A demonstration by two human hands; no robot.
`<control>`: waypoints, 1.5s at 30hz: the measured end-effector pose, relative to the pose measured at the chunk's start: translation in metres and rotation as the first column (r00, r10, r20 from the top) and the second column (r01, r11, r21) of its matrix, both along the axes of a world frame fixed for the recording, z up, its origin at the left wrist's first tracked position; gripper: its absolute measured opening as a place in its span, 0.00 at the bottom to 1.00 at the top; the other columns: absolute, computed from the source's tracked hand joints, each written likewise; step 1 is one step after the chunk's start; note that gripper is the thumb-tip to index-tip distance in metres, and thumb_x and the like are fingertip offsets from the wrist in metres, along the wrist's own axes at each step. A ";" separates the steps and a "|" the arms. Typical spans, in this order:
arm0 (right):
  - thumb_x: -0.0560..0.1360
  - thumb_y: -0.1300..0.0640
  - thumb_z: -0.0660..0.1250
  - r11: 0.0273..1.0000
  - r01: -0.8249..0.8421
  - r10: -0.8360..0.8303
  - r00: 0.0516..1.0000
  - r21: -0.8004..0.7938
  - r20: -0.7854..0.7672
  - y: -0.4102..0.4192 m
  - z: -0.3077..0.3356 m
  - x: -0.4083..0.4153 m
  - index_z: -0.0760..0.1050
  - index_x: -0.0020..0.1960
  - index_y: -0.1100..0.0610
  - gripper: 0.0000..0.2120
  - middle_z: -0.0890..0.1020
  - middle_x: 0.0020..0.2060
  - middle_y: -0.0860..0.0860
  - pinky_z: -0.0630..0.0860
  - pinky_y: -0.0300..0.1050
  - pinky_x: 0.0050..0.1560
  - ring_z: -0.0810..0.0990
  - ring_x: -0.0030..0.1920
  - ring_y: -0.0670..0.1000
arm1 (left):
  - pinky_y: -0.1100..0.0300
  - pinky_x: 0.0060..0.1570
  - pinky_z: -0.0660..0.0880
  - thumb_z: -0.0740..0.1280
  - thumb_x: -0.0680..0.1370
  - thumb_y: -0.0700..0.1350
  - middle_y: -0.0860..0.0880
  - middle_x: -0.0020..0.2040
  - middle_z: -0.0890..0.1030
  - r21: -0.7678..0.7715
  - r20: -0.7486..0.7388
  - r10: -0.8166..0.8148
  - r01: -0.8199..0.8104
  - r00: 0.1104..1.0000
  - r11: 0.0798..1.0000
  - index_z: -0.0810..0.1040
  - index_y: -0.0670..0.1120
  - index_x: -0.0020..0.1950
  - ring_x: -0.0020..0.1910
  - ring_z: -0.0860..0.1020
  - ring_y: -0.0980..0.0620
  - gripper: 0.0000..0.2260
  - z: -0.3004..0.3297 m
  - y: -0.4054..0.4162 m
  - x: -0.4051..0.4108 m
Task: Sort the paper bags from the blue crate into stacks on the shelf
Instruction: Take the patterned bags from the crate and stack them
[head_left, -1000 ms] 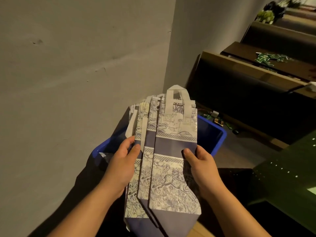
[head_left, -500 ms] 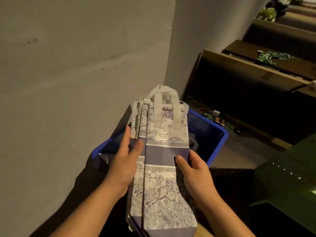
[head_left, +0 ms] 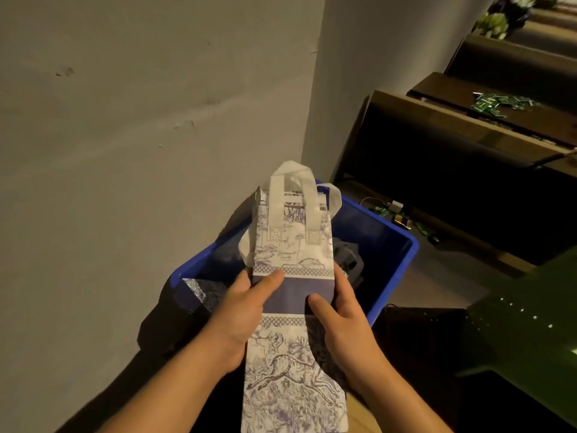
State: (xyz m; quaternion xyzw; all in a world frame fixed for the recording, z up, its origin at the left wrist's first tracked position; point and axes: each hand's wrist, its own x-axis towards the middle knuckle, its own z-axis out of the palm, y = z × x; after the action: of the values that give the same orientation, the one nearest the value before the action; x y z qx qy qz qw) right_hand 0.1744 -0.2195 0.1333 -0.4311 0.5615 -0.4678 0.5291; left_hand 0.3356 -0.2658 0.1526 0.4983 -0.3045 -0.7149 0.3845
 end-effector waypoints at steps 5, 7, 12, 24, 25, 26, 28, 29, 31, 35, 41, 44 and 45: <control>0.84 0.63 0.61 0.999 0.015 -0.016 0.999 0.032 0.046 -0.007 0.002 0.000 0.62 0.79 0.42 0.27 0.79 0.69 0.44 0.81 0.46 0.61 0.81 0.66 0.48 | 0.44 0.56 0.81 0.71 0.79 0.45 0.49 0.57 0.87 0.002 0.050 0.012 -0.012 0.999 1.000 0.76 0.56 0.64 0.56 0.85 0.46 0.14 -0.004 -0.006 -0.002; 0.84 0.59 0.63 0.994 0.075 -0.079 0.995 0.079 0.055 -0.010 0.000 0.002 0.63 0.79 0.44 0.26 0.79 0.70 0.45 0.80 0.48 0.63 0.81 0.65 0.47 | 0.47 0.53 0.82 0.68 0.82 0.42 0.49 0.55 0.87 -0.010 0.066 0.002 -0.001 0.998 1.000 0.77 0.54 0.63 0.54 0.86 0.47 0.12 -0.003 -0.008 0.000; 0.83 0.52 0.66 0.990 -0.024 0.017 0.999 0.141 0.046 -0.011 -0.004 0.009 0.60 0.80 0.43 0.28 0.77 0.70 0.39 0.73 0.52 0.71 0.79 0.67 0.44 | 0.47 0.58 0.81 0.72 0.80 0.41 0.54 0.54 0.87 -0.072 0.266 -0.080 0.103 0.961 0.992 0.77 0.56 0.62 0.55 0.85 0.51 0.14 0.000 -0.011 0.014; 0.83 0.54 0.65 0.712 0.358 -0.408 0.911 0.604 -0.059 -0.089 -0.020 -0.013 0.68 0.73 0.60 0.21 0.76 0.59 0.58 0.73 0.54 0.51 0.75 0.53 0.58 | 0.56 0.50 0.80 0.74 0.78 0.41 0.57 0.51 0.87 -0.034 0.462 -0.122 0.155 0.878 0.987 0.79 0.58 0.59 0.51 0.85 0.55 0.14 -0.007 -0.025 0.076; 0.82 0.55 0.65 0.682 0.368 -0.431 0.901 0.631 -0.060 -0.095 -0.023 -0.014 0.67 0.74 0.59 0.22 0.75 0.62 0.59 0.73 0.55 0.53 0.75 0.55 0.59 | 0.54 0.52 0.80 0.74 0.78 0.42 0.56 0.51 0.88 -0.018 0.469 -0.131 0.158 0.874 0.987 0.79 0.56 0.60 0.52 0.85 0.53 0.14 -0.008 -0.025 0.080; 0.82 0.56 0.65 0.661 0.369 -0.432 0.899 0.653 -0.071 -0.101 -0.028 -0.015 0.66 0.75 0.59 0.23 0.75 0.62 0.59 0.73 0.56 0.55 0.74 0.55 0.59 | 0.51 0.54 0.81 0.74 0.78 0.42 0.55 0.52 0.88 -0.002 0.478 -0.142 0.163 0.867 0.987 0.79 0.56 0.61 0.53 0.85 0.52 0.14 -0.009 -0.025 0.083; 0.82 0.58 0.64 0.646 0.367 -0.390 0.912 0.670 -0.124 -0.110 -0.039 -0.013 0.66 0.74 0.61 0.22 0.75 0.54 0.58 0.74 0.56 0.57 0.74 0.49 0.58 | 0.47 0.58 0.80 0.74 0.78 0.42 0.55 0.52 0.88 0.013 0.488 -0.159 0.175 0.858 0.984 0.80 0.55 0.62 0.53 0.85 0.51 0.15 -0.011 -0.026 0.086; 0.82 0.58 0.64 0.647 0.357 -0.357 0.923 0.674 -0.146 -0.114 -0.045 -0.010 0.66 0.73 0.62 0.21 0.75 0.52 0.58 0.76 0.56 0.61 0.75 0.50 0.58 | 0.47 0.59 0.80 0.74 0.78 0.43 0.55 0.52 0.88 0.013 0.493 -0.161 0.177 0.855 0.984 0.80 0.56 0.61 0.53 0.85 0.51 0.14 -0.012 -0.026 0.086; 0.81 0.58 0.65 0.630 0.321 -0.284 0.943 0.707 -0.174 -0.118 -0.056 -0.003 0.68 0.70 0.63 0.20 0.76 0.56 0.59 0.76 0.59 0.66 0.77 0.56 0.61 | 0.47 0.58 0.80 0.74 0.78 0.43 0.55 0.52 0.88 0.012 0.499 -0.156 0.173 0.852 0.985 0.80 0.57 0.60 0.53 0.85 0.52 0.14 -0.013 -0.025 0.087; 0.78 0.53 0.69 0.588 0.124 -0.169 0.985 0.800 -0.029 -0.120 -0.086 0.024 0.71 0.66 0.64 0.21 0.79 0.62 0.61 0.78 0.62 0.61 0.80 0.60 0.64 | 0.49 0.58 0.80 0.74 0.78 0.42 0.56 0.51 0.88 0.032 0.488 -0.158 0.164 0.858 0.986 0.80 0.57 0.60 0.52 0.86 0.53 0.13 -0.014 -0.026 0.086; 0.82 0.59 0.67 0.613 -0.003 -0.335 0.904 0.790 0.264 -0.107 -0.086 0.063 0.80 0.50 0.66 0.10 0.86 0.35 0.59 0.82 0.51 0.38 0.86 0.39 0.60 | 0.50 0.57 0.80 0.73 0.79 0.41 0.55 0.52 0.88 0.061 0.466 -0.159 0.147 0.871 0.987 0.80 0.55 0.60 0.51 0.86 0.54 0.14 -0.014 -0.025 0.087; 0.83 0.62 0.64 0.687 0.114 -0.396 0.887 0.718 0.238 -0.104 -0.084 0.071 0.80 0.55 0.64 0.08 0.85 0.34 0.57 0.81 0.49 0.35 0.85 0.36 0.58 | 0.51 0.56 0.80 0.73 0.79 0.41 0.56 0.52 0.88 0.070 0.469 -0.163 0.148 0.868 0.987 0.79 0.55 0.60 0.51 0.86 0.54 0.14 -0.014 -0.025 0.090; 0.82 0.61 0.66 0.730 0.141 -0.394 0.886 0.668 0.245 -0.101 -0.081 0.074 0.80 0.56 0.63 0.07 0.87 0.37 0.57 0.83 0.51 0.37 0.85 0.36 0.58 | 0.51 0.56 0.80 0.73 0.79 0.40 0.55 0.52 0.88 0.072 0.466 -0.161 0.144 0.870 0.987 0.79 0.55 0.60 0.50 0.86 0.54 0.14 -0.014 -0.024 0.091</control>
State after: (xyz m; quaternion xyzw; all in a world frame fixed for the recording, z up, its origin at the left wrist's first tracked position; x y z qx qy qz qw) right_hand 0.2481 -0.3203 0.0519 -0.0440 0.6325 -0.3962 0.6642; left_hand 0.4265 -0.2902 0.1388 0.6378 -0.4147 -0.6059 0.2327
